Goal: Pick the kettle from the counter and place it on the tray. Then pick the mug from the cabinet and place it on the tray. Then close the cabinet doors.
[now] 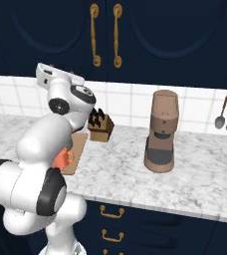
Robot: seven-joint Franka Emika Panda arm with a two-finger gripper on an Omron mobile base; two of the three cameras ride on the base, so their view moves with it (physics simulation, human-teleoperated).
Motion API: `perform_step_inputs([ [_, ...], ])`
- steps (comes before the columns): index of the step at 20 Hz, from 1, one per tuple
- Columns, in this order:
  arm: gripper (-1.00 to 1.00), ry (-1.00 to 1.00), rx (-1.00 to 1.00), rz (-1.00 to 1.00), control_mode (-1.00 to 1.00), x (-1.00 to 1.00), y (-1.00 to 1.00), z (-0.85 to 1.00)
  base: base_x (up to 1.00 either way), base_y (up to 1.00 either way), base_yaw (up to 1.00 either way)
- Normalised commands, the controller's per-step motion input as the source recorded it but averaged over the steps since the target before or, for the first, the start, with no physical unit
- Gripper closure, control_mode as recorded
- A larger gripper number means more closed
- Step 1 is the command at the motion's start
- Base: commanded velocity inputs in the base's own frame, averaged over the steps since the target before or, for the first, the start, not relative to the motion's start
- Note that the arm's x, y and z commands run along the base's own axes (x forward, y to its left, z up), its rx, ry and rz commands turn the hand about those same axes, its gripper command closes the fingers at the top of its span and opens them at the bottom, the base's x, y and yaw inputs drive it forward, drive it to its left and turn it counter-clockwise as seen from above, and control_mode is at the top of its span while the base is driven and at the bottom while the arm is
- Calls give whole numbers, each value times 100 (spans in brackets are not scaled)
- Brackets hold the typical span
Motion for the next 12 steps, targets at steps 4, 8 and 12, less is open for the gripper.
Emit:
perform_step_inputs([
  [4, -100, 19, 0, 35, -100, 67, 0, 0, 0, 0, 0],
  [8, -100, 21, 0, 30, -100, 63, 0, 0, 0, 0, 0],
  [12, -100, 18, 0, 28, -100, 62, 0, 0, 0, 0, 0],
])
